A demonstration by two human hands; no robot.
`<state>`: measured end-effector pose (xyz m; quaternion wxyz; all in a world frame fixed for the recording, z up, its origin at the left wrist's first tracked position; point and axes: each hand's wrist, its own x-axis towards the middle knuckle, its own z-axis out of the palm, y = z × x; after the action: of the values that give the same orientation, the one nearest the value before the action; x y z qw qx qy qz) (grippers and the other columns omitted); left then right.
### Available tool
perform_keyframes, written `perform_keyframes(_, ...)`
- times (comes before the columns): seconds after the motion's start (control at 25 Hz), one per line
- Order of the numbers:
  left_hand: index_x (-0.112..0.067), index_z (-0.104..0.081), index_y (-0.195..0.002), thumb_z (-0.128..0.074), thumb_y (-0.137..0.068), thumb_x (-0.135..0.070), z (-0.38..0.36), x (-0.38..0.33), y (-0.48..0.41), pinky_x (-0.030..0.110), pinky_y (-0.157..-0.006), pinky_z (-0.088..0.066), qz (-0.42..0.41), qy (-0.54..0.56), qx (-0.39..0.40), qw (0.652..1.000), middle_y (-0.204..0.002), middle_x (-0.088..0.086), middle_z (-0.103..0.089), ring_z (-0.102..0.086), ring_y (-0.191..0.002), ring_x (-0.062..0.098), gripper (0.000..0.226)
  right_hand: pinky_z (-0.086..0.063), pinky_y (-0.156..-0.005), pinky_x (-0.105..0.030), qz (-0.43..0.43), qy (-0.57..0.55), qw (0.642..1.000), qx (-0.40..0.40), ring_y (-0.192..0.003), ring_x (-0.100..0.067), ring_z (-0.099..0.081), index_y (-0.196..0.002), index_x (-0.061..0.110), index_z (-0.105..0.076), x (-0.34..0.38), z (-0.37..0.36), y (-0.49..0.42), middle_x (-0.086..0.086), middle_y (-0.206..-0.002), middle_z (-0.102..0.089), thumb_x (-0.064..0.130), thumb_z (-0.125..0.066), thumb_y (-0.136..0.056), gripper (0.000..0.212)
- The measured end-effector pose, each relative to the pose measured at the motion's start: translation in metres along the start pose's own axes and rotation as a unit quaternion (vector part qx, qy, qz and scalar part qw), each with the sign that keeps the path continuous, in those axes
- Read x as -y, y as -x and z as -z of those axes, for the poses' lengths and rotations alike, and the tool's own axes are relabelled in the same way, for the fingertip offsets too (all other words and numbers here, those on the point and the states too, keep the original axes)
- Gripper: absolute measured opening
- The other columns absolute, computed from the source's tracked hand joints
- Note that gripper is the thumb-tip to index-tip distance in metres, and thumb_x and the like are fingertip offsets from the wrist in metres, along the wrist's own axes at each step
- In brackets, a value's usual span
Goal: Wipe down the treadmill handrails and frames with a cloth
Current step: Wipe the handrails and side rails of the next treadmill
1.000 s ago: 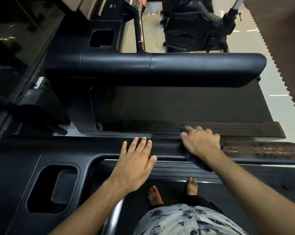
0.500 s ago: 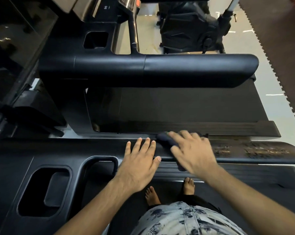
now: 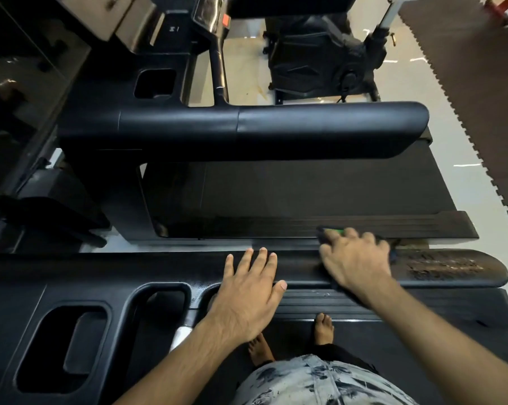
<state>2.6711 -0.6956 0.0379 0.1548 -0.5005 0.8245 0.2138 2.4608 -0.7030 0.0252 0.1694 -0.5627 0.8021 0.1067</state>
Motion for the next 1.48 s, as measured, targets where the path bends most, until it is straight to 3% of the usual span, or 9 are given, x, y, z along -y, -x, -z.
perform_keyframes(0.12,-0.020,-0.007,-0.155,-0.014,-0.102,-0.050,-0.001,-0.008,-0.007,0.050,-0.122,0.001,-0.012,-0.002,0.002,1.000,-0.164,-0.002,-0.006,0.002,-0.151,0.019,0.061,-0.044,-0.095,-0.048,0.112,-0.054,0.992,-0.012,-0.115,-0.030,-0.056,-0.142,0.036,-0.043,-0.007,-0.005,0.014,-0.002,-0.133,-0.056,0.051,-0.021,-0.091,0.057)
perform_keyframes(0.24,-0.021,-0.006,-0.156,-0.014,-0.103,-0.050,0.001,-0.017,-0.011,0.049,-0.122,0.000,-0.024,0.004,0.019,1.000,-0.164,-0.002,-0.004,0.003,-0.151,0.019,0.061,-0.038,-0.103,-0.051,-0.070,-0.073,0.993,0.060,-0.124,-0.032,-0.051,-0.138,0.034,-0.049,-0.042,0.012,-0.026,-0.005,-0.137,-0.055,0.050,-0.028,-0.097,0.050)
perform_keyframes(0.4,-0.021,-0.008,-0.156,-0.016,-0.103,-0.050,0.004,-0.032,-0.018,0.049,-0.122,-0.001,-0.040,0.002,0.022,0.999,-0.164,-0.002,-0.005,0.002,-0.151,0.018,0.061,-0.042,-0.097,-0.046,0.083,-0.007,0.996,-0.035,-0.117,-0.028,-0.054,-0.142,0.034,-0.042,-0.024,-0.009,0.012,-0.002,-0.133,-0.055,0.048,-0.027,-0.096,0.051)
perform_keyframes(0.56,-0.021,-0.007,-0.156,-0.015,-0.103,-0.050,0.004,-0.044,-0.021,0.049,-0.122,0.000,-0.055,0.008,0.032,0.998,-0.164,-0.002,-0.004,0.003,-0.151,0.018,0.060,-0.037,-0.104,-0.049,-0.095,-0.028,0.995,0.025,-0.123,-0.031,-0.052,-0.135,0.031,-0.052,-0.078,0.014,-0.027,-0.005,-0.136,-0.055,0.049,-0.029,-0.097,0.048)
perform_keyframes(0.72,-0.021,-0.007,-0.156,-0.016,-0.103,-0.049,0.005,-0.056,-0.029,0.048,-0.122,0.000,-0.068,0.008,0.038,0.997,-0.165,-0.002,-0.004,0.002,-0.151,0.017,0.060,-0.041,-0.095,-0.045,0.097,0.025,0.995,-0.025,-0.116,-0.027,-0.055,-0.139,0.038,-0.043,-0.058,-0.010,0.006,0.002,-0.133,-0.055,0.054,-0.007,-0.084,0.068)
perform_keyframes(0.88,-0.021,-0.007,-0.156,-0.017,-0.103,-0.049,0.007,-0.070,-0.038,0.048,-0.122,-0.001,-0.092,0.012,0.055,0.994,-0.164,-0.002,-0.004,0.001,-0.151,0.018,0.061,-0.037,-0.101,-0.049,-0.070,-0.037,0.996,0.030,-0.124,-0.030,-0.051,-0.134,0.034,-0.050,-0.098,0.014,-0.027,-0.003,-0.138,-0.054,0.050,-0.022,-0.094,0.052)
perform_keyframes(1.16,-0.021,-0.005,-0.156,-0.017,-0.103,-0.050,0.008,-0.089,-0.045,0.047,-0.123,-0.001,-0.109,0.004,0.068,0.992,-0.165,-0.002,-0.002,0.002,-0.151,0.017,0.061,-0.039,-0.103,-0.050,-0.117,-0.052,0.992,0.009,-0.122,-0.031,-0.052,-0.130,0.035,-0.053,-0.130,0.011,-0.033,-0.003,-0.134,-0.056,0.049,-0.031,-0.093,0.044)
perform_keyframes(1.32,-0.021,-0.005,-0.156,-0.017,-0.103,-0.050,0.010,-0.097,-0.051,0.045,-0.123,-0.001,-0.116,-0.002,0.067,0.991,-0.164,-0.003,-0.001,0.003,-0.151,0.016,0.062,-0.038,-0.103,-0.049,0.001,-0.036,0.998,-0.048,-0.118,-0.026,-0.054,-0.133,0.039,-0.048,-0.121,-0.005,-0.012,0.002,-0.131,-0.057,0.049,-0.030,-0.092,0.046)
perform_keyframes(1.48,-0.022,-0.003,-0.156,-0.017,-0.103,-0.050,0.010,-0.107,-0.053,0.044,-0.123,-0.001,-0.127,-0.007,0.078,0.989,-0.164,-0.004,0.001,0.004,-0.151,0.014,0.061,-0.035,-0.103,-0.056,-0.132,-0.050,0.989,-0.051,-0.118,-0.030,-0.050,-0.129,0.035,-0.053,-0.148,0.004,-0.016,-0.002,-0.128,-0.056,0.049,-0.033,-0.091,0.045)
